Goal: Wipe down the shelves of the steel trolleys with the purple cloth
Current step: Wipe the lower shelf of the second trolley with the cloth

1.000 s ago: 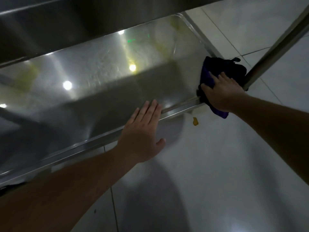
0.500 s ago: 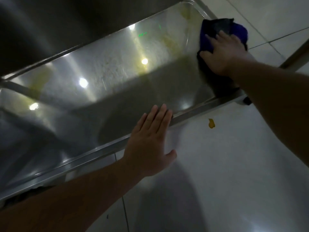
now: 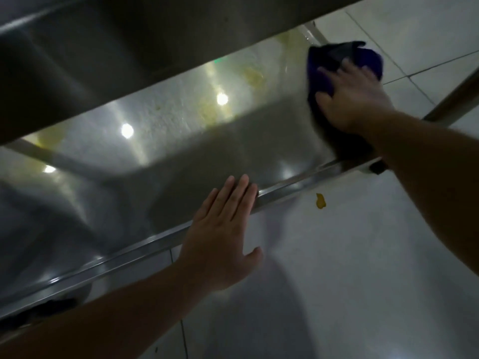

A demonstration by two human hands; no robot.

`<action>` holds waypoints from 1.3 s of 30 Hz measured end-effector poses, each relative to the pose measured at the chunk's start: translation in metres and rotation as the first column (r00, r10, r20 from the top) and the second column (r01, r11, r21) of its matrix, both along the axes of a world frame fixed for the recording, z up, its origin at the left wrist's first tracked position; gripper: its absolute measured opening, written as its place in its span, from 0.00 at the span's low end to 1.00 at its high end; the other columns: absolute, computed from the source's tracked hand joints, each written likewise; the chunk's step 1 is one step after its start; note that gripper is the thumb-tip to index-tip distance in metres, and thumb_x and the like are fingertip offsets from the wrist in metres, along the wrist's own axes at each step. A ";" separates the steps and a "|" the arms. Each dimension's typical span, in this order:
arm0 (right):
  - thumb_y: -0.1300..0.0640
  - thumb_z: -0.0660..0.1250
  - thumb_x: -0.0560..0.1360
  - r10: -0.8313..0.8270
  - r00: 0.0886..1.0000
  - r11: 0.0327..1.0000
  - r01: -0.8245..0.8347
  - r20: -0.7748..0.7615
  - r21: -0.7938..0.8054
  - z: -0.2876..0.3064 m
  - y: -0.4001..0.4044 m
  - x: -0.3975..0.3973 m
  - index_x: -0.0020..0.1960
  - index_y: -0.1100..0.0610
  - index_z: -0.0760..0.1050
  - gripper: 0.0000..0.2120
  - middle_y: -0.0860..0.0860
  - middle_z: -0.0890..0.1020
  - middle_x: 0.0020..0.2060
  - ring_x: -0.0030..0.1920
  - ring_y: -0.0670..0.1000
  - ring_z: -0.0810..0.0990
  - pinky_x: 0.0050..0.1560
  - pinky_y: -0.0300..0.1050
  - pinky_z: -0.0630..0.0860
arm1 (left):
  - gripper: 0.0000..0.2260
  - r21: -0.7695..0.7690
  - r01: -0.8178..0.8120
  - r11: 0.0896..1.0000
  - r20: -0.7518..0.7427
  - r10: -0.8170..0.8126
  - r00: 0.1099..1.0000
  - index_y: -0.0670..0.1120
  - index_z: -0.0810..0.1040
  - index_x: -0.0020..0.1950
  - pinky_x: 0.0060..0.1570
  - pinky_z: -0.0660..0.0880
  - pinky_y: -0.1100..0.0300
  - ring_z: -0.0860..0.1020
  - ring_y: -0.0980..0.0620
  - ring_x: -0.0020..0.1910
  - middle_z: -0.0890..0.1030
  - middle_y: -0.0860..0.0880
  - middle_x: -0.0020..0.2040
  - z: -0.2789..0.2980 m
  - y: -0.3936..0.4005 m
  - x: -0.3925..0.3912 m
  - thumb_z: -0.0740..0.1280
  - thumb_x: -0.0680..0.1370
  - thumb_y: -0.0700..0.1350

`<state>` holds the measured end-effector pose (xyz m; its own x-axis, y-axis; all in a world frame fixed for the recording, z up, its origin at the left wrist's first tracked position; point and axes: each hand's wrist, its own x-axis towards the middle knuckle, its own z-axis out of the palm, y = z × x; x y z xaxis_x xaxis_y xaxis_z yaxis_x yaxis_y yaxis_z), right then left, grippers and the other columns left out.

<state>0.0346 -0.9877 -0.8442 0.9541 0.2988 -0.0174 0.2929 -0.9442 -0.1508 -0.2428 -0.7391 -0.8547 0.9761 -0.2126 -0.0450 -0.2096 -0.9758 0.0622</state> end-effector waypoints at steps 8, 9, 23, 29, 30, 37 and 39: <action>0.37 0.47 0.82 0.103 0.987 0.994 -0.097 -0.123 0.057 0.004 0.075 -0.101 0.84 0.50 0.50 0.34 0.53 0.53 0.84 0.83 0.53 0.47 0.80 0.54 0.44 | 0.47 -0.018 0.011 1.000 0.000 -0.011 1.000 0.45 0.56 0.86 0.83 0.54 0.45 0.48 0.48 0.86 0.53 0.47 0.87 -0.001 0.004 -0.002 0.66 0.73 0.65; 0.36 0.45 0.82 0.182 0.977 0.983 -0.177 -0.114 0.051 0.003 0.073 -0.122 0.85 0.49 0.49 0.34 0.52 0.53 0.84 0.83 0.52 0.46 0.80 0.51 0.42 | 0.47 -0.019 0.016 1.000 0.001 -0.016 1.000 0.45 0.56 0.86 0.83 0.54 0.45 0.48 0.48 0.86 0.53 0.47 0.87 -0.001 0.005 -0.002 0.66 0.74 0.65; 0.40 0.45 0.84 -0.141 0.977 0.987 0.151 -0.162 0.050 0.014 0.078 -0.051 0.85 0.52 0.46 0.33 0.54 0.47 0.84 0.83 0.56 0.43 0.81 0.59 0.41 | 0.49 -0.040 0.006 0.999 -0.034 -0.007 0.999 0.46 0.55 0.87 0.83 0.51 0.46 0.48 0.48 0.86 0.53 0.48 0.87 0.003 0.004 0.001 0.65 0.71 0.66; 0.38 0.44 0.83 0.382 0.907 0.923 -0.366 -0.177 0.117 0.009 0.167 -0.109 0.85 0.47 0.46 0.32 0.49 0.47 0.84 0.83 0.50 0.42 0.80 0.53 0.41 | 0.48 -0.045 0.034 0.998 -0.196 -0.042 0.980 0.50 0.40 0.87 0.82 0.37 0.51 0.36 0.53 0.84 0.41 0.51 0.87 0.010 0.009 0.007 0.59 0.74 0.67; 0.38 0.45 0.84 0.397 0.901 0.917 -0.382 -0.174 0.115 0.009 0.164 -0.107 0.85 0.47 0.46 0.32 0.50 0.48 0.84 0.83 0.49 0.43 0.80 0.52 0.41 | 0.48 -0.047 0.041 0.998 -0.205 -0.050 0.977 0.50 0.39 0.87 0.82 0.37 0.51 0.35 0.53 0.84 0.39 0.52 0.87 0.013 0.009 0.008 0.60 0.75 0.67; 0.40 0.49 0.84 -0.052 0.991 0.998 0.055 -0.125 0.021 0.005 0.071 -0.060 0.84 0.51 0.52 0.31 0.59 0.58 0.82 0.82 0.58 0.53 0.80 0.61 0.54 | 0.36 -0.217 -0.059 0.974 -0.095 0.039 0.995 0.48 0.53 0.87 0.82 0.42 0.58 0.47 0.52 0.86 0.51 0.50 0.87 0.022 0.067 -0.034 0.63 0.83 0.59; 0.40 0.46 0.83 -0.198 0.965 0.978 0.205 -0.171 0.025 0.009 0.064 -0.063 0.84 0.51 0.49 0.33 0.56 0.53 0.83 0.83 0.56 0.49 0.81 0.61 0.49 | 0.33 -0.216 -0.193 0.957 -0.054 0.186 0.981 0.46 0.59 0.86 0.82 0.49 0.53 0.52 0.48 0.85 0.56 0.48 0.86 0.020 0.114 -0.067 0.61 0.84 0.58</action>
